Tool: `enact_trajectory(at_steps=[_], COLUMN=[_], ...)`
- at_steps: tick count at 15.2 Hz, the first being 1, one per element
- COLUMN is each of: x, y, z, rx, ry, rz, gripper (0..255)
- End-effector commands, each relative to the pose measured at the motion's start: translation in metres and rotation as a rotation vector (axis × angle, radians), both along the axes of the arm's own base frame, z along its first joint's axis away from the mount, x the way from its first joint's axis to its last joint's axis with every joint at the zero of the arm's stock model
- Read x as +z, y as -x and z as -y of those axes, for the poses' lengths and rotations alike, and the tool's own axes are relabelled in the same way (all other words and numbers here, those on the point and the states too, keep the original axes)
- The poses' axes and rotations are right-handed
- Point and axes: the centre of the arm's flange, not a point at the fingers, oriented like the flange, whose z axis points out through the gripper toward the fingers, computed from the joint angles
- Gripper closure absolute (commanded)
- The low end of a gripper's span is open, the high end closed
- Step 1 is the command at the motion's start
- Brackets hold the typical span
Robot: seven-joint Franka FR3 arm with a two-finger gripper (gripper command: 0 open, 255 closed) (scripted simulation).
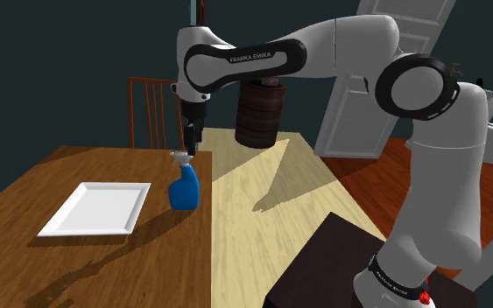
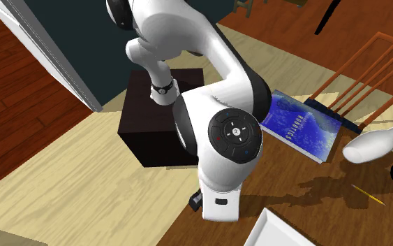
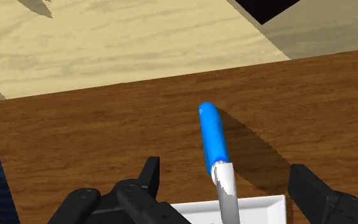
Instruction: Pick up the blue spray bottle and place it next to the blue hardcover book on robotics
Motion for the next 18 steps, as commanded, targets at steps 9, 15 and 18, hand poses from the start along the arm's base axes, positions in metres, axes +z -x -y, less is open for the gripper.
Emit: enact_trajectory(at_steps=[9,15,18], x=[-0.048,-0.048,-0.048], y=[-0.013,-0.013,-0.013], z=[-0.02,-0.02,-0.02], rx=[0.036,0.036,0.036], ry=[-0.008,-0.008,-0.008], rz=[-0.005,-0.005,-0.005], gripper=[0,0,255])
